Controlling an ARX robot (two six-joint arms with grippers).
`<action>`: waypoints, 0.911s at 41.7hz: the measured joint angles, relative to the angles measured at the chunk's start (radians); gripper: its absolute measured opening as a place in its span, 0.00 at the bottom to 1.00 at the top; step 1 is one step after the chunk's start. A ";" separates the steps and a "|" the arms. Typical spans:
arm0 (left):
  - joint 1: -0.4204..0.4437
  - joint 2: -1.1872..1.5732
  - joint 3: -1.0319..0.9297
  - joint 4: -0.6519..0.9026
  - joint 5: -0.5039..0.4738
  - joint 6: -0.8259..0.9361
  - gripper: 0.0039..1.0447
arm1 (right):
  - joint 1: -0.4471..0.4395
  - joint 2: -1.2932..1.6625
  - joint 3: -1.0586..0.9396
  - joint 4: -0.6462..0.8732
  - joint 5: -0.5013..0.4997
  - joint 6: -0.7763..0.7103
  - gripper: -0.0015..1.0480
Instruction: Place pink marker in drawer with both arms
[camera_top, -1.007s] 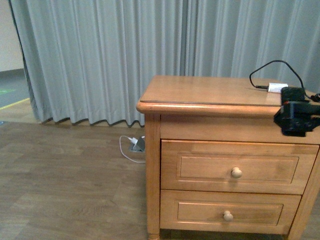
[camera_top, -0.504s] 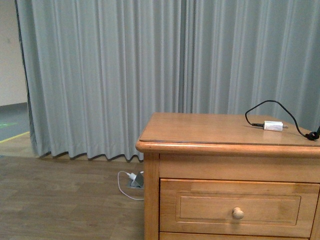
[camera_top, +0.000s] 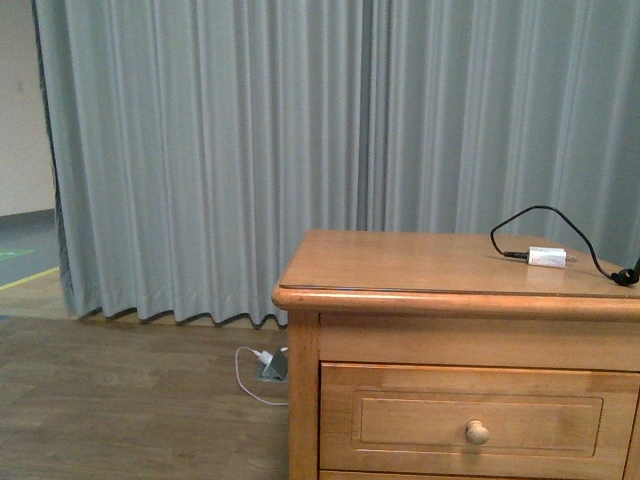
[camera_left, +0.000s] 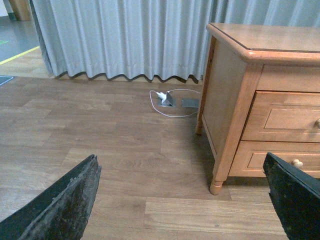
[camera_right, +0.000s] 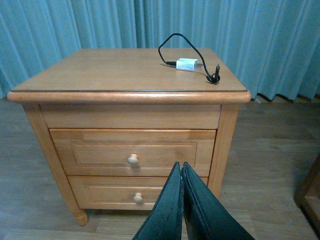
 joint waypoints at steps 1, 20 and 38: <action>0.000 0.000 0.000 0.000 0.000 0.000 0.94 | 0.000 -0.016 -0.019 0.004 0.000 -0.002 0.02; 0.000 0.000 0.000 0.000 0.000 0.000 0.94 | 0.000 -0.211 -0.182 -0.028 0.000 -0.003 0.01; 0.000 0.000 0.000 0.000 0.000 0.000 0.94 | 0.000 -0.364 -0.254 -0.099 -0.002 -0.003 0.01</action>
